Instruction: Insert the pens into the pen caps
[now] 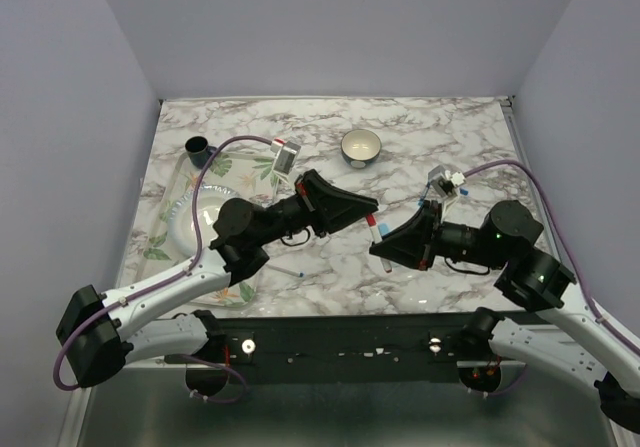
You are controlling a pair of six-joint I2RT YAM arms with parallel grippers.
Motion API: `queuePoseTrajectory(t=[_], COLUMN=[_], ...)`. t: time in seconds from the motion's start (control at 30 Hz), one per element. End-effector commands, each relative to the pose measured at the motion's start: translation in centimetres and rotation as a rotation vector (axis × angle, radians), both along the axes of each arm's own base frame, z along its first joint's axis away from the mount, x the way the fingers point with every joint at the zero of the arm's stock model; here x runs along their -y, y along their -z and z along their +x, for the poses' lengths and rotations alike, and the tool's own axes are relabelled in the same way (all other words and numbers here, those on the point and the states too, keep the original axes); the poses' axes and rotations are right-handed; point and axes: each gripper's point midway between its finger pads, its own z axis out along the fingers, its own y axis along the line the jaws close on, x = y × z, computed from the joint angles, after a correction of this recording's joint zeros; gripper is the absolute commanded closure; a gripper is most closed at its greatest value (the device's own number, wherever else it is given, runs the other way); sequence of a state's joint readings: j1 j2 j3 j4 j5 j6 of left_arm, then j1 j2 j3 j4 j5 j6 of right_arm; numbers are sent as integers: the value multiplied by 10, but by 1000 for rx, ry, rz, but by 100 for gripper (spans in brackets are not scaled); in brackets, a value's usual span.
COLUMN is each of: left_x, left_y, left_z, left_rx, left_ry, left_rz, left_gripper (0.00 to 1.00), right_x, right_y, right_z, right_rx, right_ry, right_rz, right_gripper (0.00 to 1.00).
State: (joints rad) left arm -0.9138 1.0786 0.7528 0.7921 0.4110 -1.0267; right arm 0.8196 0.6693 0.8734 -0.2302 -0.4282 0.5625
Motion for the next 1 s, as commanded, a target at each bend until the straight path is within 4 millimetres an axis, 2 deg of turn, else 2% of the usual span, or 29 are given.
queuePoseTrajectory(t=[0.0, 0.1, 0.23, 0.37, 0.43, 0.5, 0.6, 0.63, 0.73, 0.8, 0.83, 0.97], left_x=[13, 19, 29, 38, 49, 52, 49, 47, 45, 45, 41, 38], left_y=[53, 50, 66, 63, 74, 80, 90, 105, 117, 120, 129, 124], left_z=[-90, -95, -107, -116, -117, -120, -115, -111, -115, -110, -111, -111], left_rx=[-65, -61, -73, -101, -100, -106, -120, -153, -147, -118, -129, -98], left_ry=[410, 420, 446, 468, 443, 432, 386, 355, 342, 299, 288, 276], left_rz=[180, 202, 284, 296, 390, 435, 476, 539, 596, 620, 666, 643], left_gripper=[100, 100, 100, 100, 100, 100, 100, 100, 100, 100, 100, 100], right_x=[31, 29, 31, 31, 25, 24, 33, 36, 48, 56, 58, 65], right_y=[-151, -157, -162, -168, -158, -155, -155, -150, -153, -159, -157, -158], right_z=[22, 22, 23, 25, 33, 35, 39, 40, 43, 44, 45, 43], right_rx=[319, 327, 338, 366, 349, 353, 368, 361, 386, 398, 393, 402], right_ry=[213, 203, 215, 225, 232, 238, 290, 305, 365, 397, 409, 429], right_rz=[372, 376, 379, 357, 291, 283, 283, 259, 238, 238, 224, 236], right_gripper=[99, 99, 99, 99, 99, 99, 99, 99, 99, 99, 99, 99])
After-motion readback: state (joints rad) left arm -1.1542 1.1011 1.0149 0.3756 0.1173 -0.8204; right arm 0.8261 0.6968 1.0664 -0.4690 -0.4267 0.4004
